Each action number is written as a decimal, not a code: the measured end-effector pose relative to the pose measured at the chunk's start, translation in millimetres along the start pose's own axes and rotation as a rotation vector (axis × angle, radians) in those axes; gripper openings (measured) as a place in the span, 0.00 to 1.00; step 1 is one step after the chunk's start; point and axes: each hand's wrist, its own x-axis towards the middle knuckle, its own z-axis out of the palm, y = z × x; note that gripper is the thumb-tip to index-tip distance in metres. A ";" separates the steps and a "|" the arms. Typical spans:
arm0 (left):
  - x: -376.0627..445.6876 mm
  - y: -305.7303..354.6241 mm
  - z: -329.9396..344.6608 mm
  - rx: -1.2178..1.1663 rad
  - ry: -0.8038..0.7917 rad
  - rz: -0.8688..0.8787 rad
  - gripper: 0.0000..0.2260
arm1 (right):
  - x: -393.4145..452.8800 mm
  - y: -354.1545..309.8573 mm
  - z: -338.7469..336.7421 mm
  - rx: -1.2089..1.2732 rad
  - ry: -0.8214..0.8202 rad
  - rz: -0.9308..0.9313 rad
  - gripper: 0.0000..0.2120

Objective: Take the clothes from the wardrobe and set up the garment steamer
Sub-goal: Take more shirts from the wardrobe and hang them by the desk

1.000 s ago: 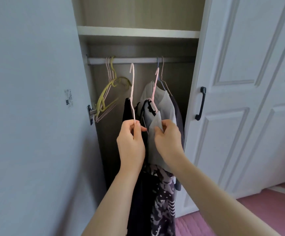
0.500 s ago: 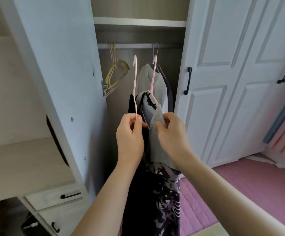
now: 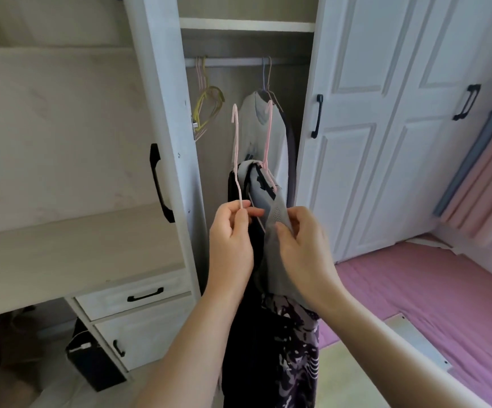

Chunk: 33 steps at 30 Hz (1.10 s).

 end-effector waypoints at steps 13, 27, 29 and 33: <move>-45.2 8.2 -58.1 -0.380 -0.305 -0.220 0.10 | -89.3 -30.8 1.4 -0.159 -0.035 -0.130 0.05; -139.4 16.6 -135.7 -0.410 -0.454 -0.235 0.10 | -222.7 -70.2 21.1 -0.109 0.100 -0.006 0.05; -154.3 19.1 -145.0 -0.403 -0.464 -0.234 0.10 | -239.8 -75.4 19.4 -0.129 0.096 -0.011 0.05; -180.5 28.3 -159.0 -0.419 -0.489 -0.226 0.11 | -267.3 -83.6 13.0 -0.149 0.070 -0.013 0.03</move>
